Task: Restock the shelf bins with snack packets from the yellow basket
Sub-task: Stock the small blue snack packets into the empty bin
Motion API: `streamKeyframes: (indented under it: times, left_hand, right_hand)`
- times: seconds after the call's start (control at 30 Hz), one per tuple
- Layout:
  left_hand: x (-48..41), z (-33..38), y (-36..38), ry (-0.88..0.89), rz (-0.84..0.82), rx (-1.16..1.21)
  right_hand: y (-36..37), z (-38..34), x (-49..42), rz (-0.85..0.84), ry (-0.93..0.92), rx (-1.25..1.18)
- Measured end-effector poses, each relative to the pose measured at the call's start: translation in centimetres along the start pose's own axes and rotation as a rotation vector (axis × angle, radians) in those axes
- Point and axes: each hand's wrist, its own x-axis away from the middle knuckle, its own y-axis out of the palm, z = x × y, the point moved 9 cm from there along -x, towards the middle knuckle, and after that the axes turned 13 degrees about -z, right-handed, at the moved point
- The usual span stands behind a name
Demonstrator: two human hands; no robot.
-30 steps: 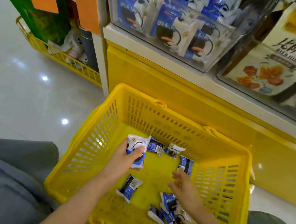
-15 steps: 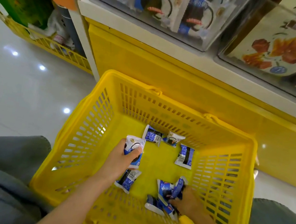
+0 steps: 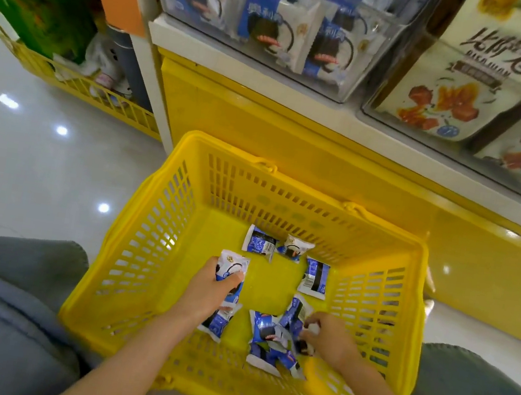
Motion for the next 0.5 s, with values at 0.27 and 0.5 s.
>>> streamKeyframes:
  times: [0.27, 0.5]
  left_hand:
    - [2.5, 3.5, 1.0, 0.089, -0.065, 0.253]
    - [6.4, 12.0, -0.4, 0.417, -0.079, 0.202]
  right_hand:
    - [-6.1, -10.9, 8.3, 0.078, -0.434, -0.708]
    - [-8.0, -18.0, 14.3, -0.003, -0.554, -0.624]
